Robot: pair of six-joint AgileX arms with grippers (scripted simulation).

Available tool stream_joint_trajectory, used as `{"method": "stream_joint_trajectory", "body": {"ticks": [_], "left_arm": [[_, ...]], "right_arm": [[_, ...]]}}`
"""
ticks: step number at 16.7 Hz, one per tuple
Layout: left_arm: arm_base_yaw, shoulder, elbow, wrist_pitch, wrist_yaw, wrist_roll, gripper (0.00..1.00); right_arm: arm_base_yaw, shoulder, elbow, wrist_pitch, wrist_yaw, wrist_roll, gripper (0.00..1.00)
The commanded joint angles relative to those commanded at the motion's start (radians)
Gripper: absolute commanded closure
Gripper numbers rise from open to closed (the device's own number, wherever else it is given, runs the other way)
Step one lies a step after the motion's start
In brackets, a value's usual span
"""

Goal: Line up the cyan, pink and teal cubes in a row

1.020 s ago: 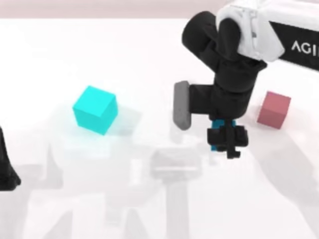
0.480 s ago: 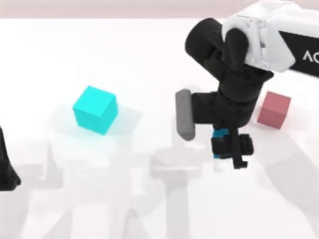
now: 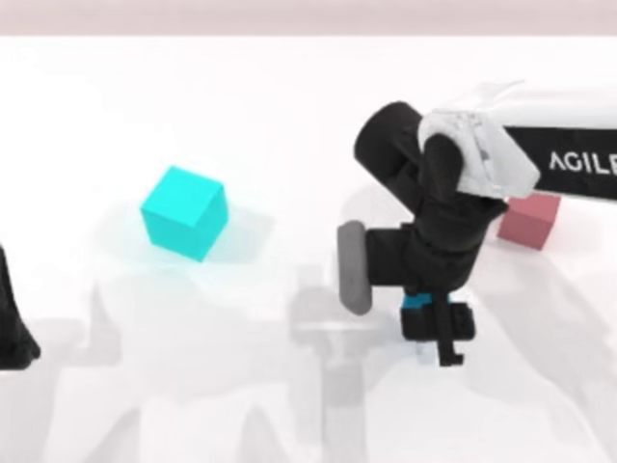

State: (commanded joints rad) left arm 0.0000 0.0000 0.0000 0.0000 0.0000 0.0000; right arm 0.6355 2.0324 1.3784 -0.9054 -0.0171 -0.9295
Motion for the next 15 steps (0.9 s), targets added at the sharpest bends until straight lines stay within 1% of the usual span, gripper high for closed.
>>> {"method": "stream_joint_trajectory", "body": {"ticks": [4, 15], "left_arm": [[0.0, 0.0, 0.0, 0.0, 0.0, 0.0, 0.0], [0.0, 0.0, 0.0, 0.0, 0.0, 0.0, 0.0]], "right_arm": [[0.0, 0.001, -0.003, 0.003, 0.0, 0.0, 1.0], [0.0, 0.001, -0.003, 0.003, 0.0, 0.0, 0.17]]}}
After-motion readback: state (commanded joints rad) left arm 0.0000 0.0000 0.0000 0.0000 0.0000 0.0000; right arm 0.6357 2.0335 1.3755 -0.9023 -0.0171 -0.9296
